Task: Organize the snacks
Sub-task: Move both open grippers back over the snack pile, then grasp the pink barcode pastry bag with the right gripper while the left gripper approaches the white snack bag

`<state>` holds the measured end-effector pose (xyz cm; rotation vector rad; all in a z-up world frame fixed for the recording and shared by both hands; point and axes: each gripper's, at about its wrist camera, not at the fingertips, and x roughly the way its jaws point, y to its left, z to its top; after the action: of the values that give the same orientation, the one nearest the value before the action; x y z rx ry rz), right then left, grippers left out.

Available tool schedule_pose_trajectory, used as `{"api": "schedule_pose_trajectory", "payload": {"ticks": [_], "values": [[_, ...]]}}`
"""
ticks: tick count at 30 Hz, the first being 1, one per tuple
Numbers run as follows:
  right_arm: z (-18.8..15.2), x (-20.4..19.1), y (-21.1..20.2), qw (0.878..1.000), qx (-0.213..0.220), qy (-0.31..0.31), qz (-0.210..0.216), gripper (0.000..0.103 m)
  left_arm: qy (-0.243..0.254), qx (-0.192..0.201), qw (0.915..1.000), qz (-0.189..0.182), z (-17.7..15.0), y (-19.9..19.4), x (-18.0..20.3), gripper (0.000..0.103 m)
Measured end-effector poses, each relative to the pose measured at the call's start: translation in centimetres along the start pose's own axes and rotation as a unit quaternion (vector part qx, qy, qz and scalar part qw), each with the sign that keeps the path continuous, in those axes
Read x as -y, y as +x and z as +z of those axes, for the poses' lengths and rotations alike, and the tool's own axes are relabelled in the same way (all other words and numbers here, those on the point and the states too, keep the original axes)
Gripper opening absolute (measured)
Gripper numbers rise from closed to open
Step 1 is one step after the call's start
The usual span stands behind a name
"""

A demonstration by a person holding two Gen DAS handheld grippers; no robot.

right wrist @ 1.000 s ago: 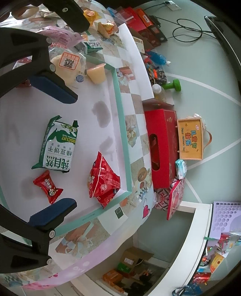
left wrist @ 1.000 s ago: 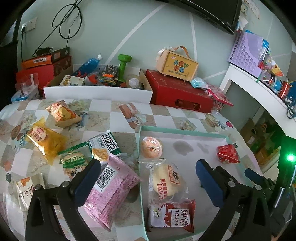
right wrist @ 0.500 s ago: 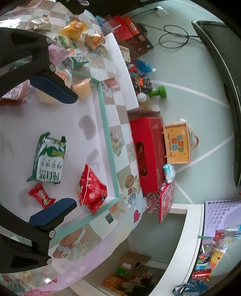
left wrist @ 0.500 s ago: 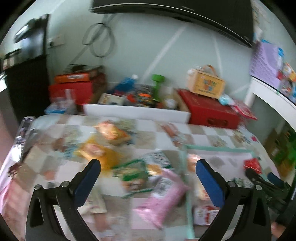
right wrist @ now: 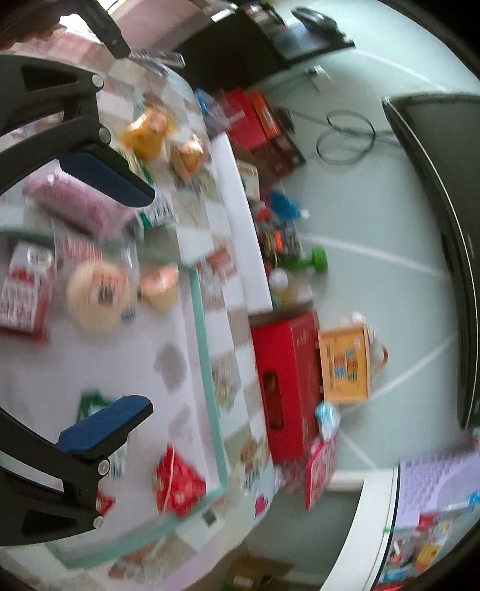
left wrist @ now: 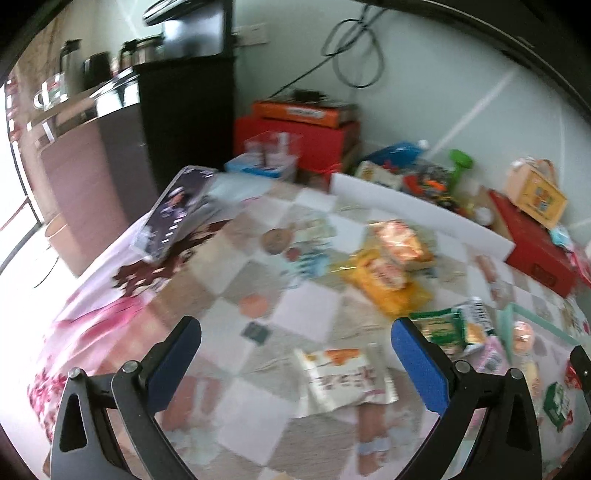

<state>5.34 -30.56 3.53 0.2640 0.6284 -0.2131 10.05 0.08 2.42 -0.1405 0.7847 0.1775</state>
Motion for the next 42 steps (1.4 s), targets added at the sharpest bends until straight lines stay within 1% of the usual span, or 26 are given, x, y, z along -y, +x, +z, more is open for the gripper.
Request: {"api": "schedule_pose_trajectory", "payload": {"ticks": [3, 4, 7, 10, 12, 14, 17, 20, 30, 34, 39, 42], "values": [[-0.6, -2.4, 0.6, 0.999, -0.011, -0.007, 0.032, 0.103, -0.010, -0.007, 0.9998, 0.018, -0.2, 0.2, -1.1, 0.102], [-0.9, -3.4, 1.0, 0.999, -0.021, -0.010, 0.046, 0.103, -0.013, -0.010, 0.9997, 0.019, -0.3, 0.4, -1.5, 0.102], [-1.8, -5.5, 2.1, 0.996, -0.047, -0.021, 0.069, 0.103, -0.017, -0.018, 0.9996, 0.017, -0.5, 0.7, -1.9, 0.102], [-2.6, -7.1, 2.8, 0.994, -0.065, -0.033, 0.077, 0.103, -0.020, -0.024, 0.9994, 0.016, -0.6, 1.1, -2.2, 0.102], [-3.0, -7.6, 3.3, 0.993, -0.078, -0.029, 0.078, 0.103, -0.020, -0.030, 0.9993, 0.013, -0.8, 1.3, -2.2, 0.102], [-3.4, -7.6, 3.8, 0.992, -0.096, -0.013, 0.086, 0.103, -0.017, -0.038, 0.9991, 0.007, -0.9, 1.8, -2.0, 0.102], [-3.7, -7.5, 4.4, 0.988, -0.114, 0.009, 0.099, 0.103, -0.016, -0.052, 0.9984, -0.013, -1.2, 2.4, -1.4, 0.102], [-3.9, -7.6, 4.6, 0.988, -0.121, 0.012, 0.099, 0.103, -0.017, -0.065, 0.9975, -0.024, -1.6, 3.1, -1.0, 0.102], [-4.6, -8.2, 5.4, 0.988, -0.132, -0.004, 0.084, 0.103, 0.000, -0.090, 0.9956, -0.026, -2.5, 4.7, 0.3, 0.102], [-4.7, -8.5, 5.5, 0.989, -0.127, -0.016, 0.076, 0.102, 0.008, -0.102, 0.9944, -0.025, -2.9, 5.4, 0.8, 0.102], [-4.7, -8.8, 5.5, 0.989, -0.126, -0.030, 0.078, 0.097, 0.017, -0.116, 0.9928, -0.025, -3.3, 6.1, 1.4, 0.102], [-4.9, -8.9, 5.8, 0.987, -0.132, -0.029, 0.088, 0.092, 0.020, -0.119, 0.9924, -0.023, -3.5, 6.2, 1.6, 0.102]]}}
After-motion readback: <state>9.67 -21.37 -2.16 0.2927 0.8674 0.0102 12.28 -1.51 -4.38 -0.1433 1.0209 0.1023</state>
